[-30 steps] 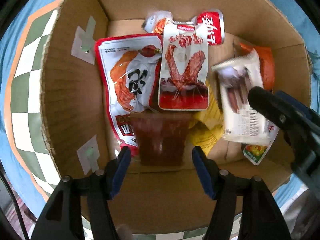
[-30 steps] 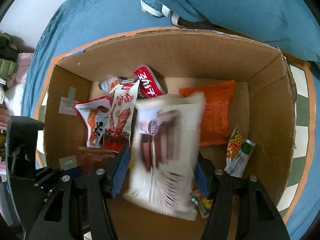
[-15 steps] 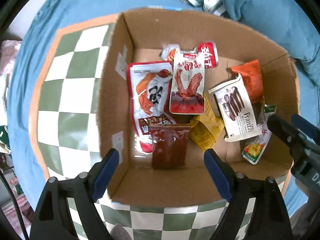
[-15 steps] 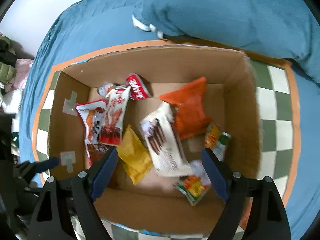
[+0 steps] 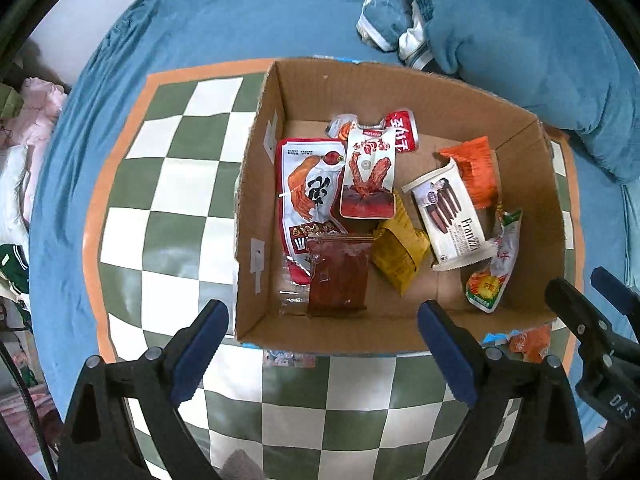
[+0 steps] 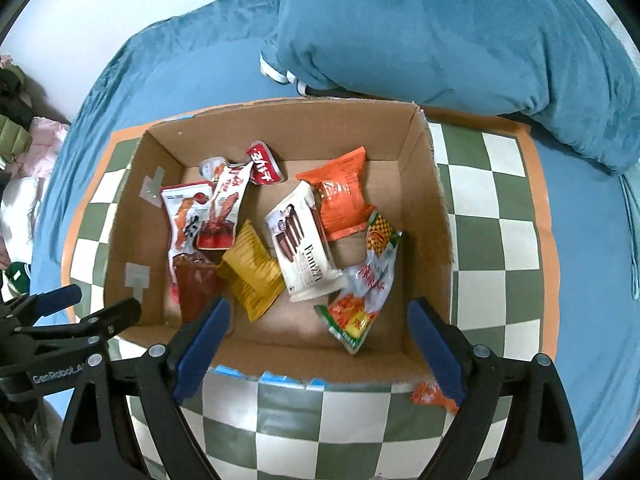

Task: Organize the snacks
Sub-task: 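Withdraw both tools from the box toward the lollipop and orange packet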

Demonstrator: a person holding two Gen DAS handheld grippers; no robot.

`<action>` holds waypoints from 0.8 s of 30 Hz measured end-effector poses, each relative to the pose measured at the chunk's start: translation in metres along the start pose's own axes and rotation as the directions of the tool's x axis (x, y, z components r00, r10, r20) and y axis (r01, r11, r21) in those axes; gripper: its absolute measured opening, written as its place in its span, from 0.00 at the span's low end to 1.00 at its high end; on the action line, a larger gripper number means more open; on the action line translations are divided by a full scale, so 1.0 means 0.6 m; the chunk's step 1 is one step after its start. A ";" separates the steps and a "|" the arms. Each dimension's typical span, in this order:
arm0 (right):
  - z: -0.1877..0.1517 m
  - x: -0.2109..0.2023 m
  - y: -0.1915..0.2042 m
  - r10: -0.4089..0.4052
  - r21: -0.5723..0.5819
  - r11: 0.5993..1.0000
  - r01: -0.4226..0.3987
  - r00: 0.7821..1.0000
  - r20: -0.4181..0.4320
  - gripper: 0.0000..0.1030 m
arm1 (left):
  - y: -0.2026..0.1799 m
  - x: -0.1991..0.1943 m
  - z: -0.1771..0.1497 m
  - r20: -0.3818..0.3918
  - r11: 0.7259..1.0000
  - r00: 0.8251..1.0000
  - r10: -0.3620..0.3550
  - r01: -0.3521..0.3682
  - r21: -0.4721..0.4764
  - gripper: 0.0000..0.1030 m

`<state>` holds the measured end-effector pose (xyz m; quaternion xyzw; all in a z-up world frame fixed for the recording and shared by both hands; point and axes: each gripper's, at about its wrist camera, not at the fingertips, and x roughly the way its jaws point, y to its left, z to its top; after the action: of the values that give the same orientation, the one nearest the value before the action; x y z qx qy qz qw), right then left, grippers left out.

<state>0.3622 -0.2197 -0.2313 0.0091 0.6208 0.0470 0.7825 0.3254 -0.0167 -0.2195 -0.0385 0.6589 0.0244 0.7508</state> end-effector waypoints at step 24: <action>-0.061 -0.168 0.014 0.034 0.006 0.999 -0.035 0.988 0.148 0.91 | 0.013 -0.146 -0.070 0.182 0.999 0.983 -0.008 0.013 -0.030 0.94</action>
<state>0.3036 -0.2213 -0.1411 0.0267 0.5612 0.0569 0.8253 0.2720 -0.0115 -0.1384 -0.0515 0.5868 0.0342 0.8074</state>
